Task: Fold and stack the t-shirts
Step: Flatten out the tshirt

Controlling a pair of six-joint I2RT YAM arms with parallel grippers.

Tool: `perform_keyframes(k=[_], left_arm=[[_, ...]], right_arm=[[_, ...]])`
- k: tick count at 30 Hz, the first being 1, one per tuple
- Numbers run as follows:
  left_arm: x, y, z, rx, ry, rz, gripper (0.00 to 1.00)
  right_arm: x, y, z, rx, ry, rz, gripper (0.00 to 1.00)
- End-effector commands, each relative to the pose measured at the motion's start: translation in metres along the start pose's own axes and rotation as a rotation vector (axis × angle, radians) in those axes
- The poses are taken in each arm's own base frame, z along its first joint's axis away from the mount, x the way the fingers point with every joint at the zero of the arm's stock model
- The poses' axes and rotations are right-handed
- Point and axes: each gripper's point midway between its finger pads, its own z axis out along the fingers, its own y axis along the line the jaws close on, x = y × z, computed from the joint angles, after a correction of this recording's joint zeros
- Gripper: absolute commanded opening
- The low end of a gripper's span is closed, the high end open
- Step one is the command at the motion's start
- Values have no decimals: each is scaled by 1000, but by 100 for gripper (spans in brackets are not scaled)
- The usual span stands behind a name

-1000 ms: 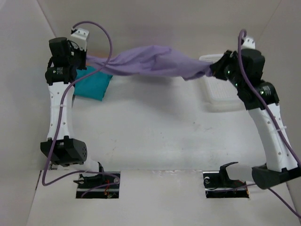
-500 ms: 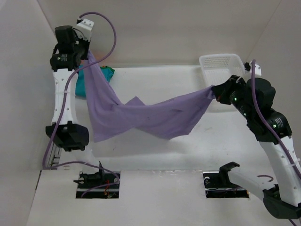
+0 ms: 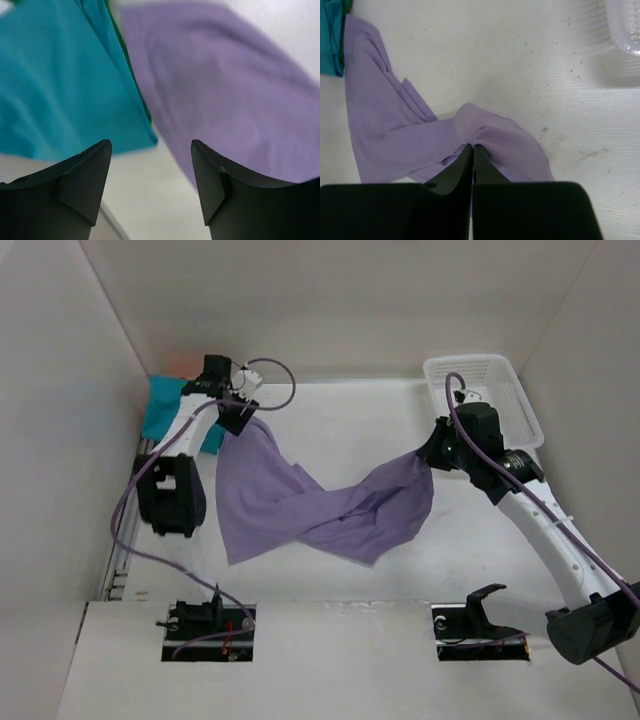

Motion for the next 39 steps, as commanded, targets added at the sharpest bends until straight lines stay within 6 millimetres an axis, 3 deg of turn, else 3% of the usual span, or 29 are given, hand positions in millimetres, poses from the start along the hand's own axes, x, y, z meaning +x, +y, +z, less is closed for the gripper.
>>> perform_keyframes(k=[1, 3, 6, 8, 12, 15, 19, 28, 29, 32, 35, 37, 39], left_arm=[[-14, 3, -128, -77, -205, 170, 64], [42, -34, -135, -2, -129, 337, 65], [143, -106, -140, 177, 12, 649, 64], [189, -152, -144, 293, 61, 799, 64], [219, -214, -144, 419, 88, 934, 66], [237, -236, -135, 484, 163, 955, 65], [257, -245, -119, 510, 272, 959, 62], [271, -225, -94, 408, 368, 870, 59], [273, -225, -92, 408, 379, 855, 52], [275, -221, -85, 404, 410, 766, 16], [248, -198, -70, 309, 355, 610, 1], [215, -172, -63, 235, 295, 513, 0], [167, -132, -60, 144, 211, 409, 0]], right_arm=[[-27, 17, -6, -78, -114, 26, 0], [-25, 12, -6, -65, -118, 28, 0], [-21, -2, -5, -37, -124, 40, 1], [-18, -13, -3, -22, -124, 55, 1], [-14, -19, 0, -14, -117, 65, 1], [-13, -19, -2, -17, -123, 65, 1], [-8, -24, -7, -12, -132, 80, 1], [-1, -32, -13, -9, -139, 108, 2], [0, -32, -11, -6, -134, 108, 2], [3, -33, -4, -1, -117, 104, 1], [6, -36, 10, 8, -92, 103, 1], [0, -35, 20, 8, -77, 105, 1], [-22, -30, 33, -2, -80, 94, 1]])
